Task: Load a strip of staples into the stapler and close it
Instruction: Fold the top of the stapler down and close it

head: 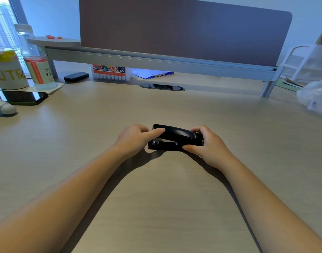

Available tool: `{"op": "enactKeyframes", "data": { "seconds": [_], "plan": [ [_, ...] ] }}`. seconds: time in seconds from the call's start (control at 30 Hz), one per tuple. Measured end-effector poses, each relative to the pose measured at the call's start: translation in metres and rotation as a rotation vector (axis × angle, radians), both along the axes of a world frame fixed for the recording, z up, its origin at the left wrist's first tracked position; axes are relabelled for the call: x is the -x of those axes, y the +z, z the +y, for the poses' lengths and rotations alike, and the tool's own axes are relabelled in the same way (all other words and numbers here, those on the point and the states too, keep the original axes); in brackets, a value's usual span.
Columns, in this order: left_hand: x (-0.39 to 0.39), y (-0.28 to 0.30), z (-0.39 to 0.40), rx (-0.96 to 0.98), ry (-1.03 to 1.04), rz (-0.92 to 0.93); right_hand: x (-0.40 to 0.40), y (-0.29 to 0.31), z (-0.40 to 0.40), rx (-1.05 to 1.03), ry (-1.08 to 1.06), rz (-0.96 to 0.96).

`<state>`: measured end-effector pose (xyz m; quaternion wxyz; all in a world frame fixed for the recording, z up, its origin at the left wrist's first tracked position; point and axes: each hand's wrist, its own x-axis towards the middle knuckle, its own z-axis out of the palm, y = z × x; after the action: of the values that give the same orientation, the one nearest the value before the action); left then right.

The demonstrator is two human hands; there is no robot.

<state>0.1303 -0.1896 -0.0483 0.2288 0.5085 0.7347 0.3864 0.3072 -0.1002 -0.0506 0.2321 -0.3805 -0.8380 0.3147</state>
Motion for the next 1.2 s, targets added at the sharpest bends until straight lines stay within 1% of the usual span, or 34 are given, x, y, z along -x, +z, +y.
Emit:
{"op": "enactKeyframes", "data": {
  "seconds": [0.17, 0.27, 0.4, 0.47, 0.53, 0.7, 0.83, 1.0, 1.2],
  "plan": [
    [0.000, -0.001, 0.000, -0.013, 0.002, -0.004, -0.002, 0.001, 0.000, 0.037, 0.006, -0.016],
    [0.000, -0.002, 0.001, -0.010, 0.019, 0.035, -0.005, 0.002, 0.000, 0.064, 0.008, -0.019],
    [0.002, -0.002, -0.002, 0.028, -0.052, 0.073, -0.010, 0.004, 0.000, 0.087, -0.004, -0.020],
    [0.004, -0.002, -0.003, 0.065, -0.087, 0.158, -0.012, 0.005, 0.000, 0.097, -0.011, -0.013],
    [0.003, -0.001, -0.003, 0.067, -0.068, 0.262, -0.013, 0.005, 0.001, 0.107, -0.016, -0.006],
    [0.009, -0.004, 0.006, 0.067, -0.002, 0.322, -0.004, 0.005, 0.008, 0.075, -0.038, -0.001],
    [0.027, -0.007, 0.030, 0.069, 0.008, 0.331, 0.015, 0.004, 0.030, 0.036, -0.077, -0.009],
    [0.051, -0.010, 0.078, 0.069, 0.079, 0.334, 0.047, -0.002, 0.073, 0.000, -0.157, 0.023],
    [0.080, -0.012, 0.141, 0.071, 0.122, 0.274, 0.087, -0.006, 0.135, -0.042, -0.193, -0.009]
  ]
}}
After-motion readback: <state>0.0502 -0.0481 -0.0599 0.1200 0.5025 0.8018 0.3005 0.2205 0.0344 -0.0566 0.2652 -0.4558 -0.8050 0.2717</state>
